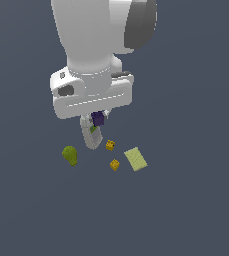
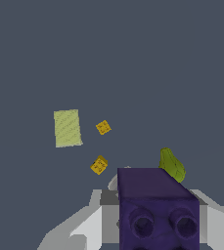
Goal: Pick up a designated object from a clutter of objects.
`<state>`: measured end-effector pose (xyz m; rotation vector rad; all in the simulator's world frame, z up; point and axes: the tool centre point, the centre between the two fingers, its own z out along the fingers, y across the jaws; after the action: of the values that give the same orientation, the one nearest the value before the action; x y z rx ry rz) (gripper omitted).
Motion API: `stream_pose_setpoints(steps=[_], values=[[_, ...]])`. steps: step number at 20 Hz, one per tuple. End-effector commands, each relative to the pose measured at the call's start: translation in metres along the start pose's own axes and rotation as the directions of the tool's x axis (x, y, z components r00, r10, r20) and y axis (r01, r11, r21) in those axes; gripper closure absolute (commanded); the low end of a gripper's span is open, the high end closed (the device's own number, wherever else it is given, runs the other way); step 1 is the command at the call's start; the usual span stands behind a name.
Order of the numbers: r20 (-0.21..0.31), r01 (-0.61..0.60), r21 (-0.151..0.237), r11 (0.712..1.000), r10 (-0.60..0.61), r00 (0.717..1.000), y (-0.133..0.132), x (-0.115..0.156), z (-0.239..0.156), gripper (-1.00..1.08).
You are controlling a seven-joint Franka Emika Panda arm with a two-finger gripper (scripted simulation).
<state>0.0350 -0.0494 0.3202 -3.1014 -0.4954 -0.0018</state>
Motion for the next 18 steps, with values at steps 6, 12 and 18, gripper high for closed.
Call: stream_pose_setpoints(steps=[6, 12, 18], values=[[0.001, 0.000, 0.001, 1.000, 0.000, 1.000, 0.014, -0.018, -0.068, 1.08], [0.001, 0.000, 0.000, 1.000, 0.000, 1.000, 0.021, -0.025, -0.098, 1.08], [0.001, 0.000, -0.001, 1.000, 0.000, 1.000, 0.024, -0.027, -0.109, 1.08]])
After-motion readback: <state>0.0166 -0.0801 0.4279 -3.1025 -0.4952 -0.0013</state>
